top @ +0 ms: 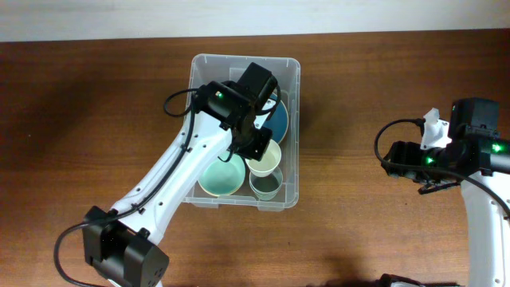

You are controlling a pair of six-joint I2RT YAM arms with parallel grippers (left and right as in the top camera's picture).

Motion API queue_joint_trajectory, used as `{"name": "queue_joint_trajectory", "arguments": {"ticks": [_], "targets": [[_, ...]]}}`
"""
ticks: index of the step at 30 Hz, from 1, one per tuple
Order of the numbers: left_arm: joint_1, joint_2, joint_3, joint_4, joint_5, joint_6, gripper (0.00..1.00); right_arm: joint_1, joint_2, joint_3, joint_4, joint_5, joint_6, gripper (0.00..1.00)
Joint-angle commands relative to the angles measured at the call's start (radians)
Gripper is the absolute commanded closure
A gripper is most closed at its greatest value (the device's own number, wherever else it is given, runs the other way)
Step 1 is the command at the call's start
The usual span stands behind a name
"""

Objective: Pack container
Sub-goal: 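Lower the cream cup into the stacked cups and release it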

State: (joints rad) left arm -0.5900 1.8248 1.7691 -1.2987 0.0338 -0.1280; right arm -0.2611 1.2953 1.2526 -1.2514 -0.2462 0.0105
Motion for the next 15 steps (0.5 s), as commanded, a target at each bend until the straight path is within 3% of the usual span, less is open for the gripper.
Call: {"name": "queue_joint_trajectory", "arguments": {"ticks": [1,11,15], "targets": [[-0.006,-0.002,-0.003,-0.004,0.008,0.009,0.84,-0.002,0.004,-0.008,0.000,-0.009,-0.007,0.24],[-0.006,-0.002,-0.003,-0.003,0.008,0.009,0.85,-0.002,0.004,-0.008,0.000,-0.009,-0.007,0.23],[-0.006,-0.002,-0.003,-0.003,0.008,0.009,0.99,-0.002,0.004,-0.008,0.003,-0.009,-0.007,0.24]]}}
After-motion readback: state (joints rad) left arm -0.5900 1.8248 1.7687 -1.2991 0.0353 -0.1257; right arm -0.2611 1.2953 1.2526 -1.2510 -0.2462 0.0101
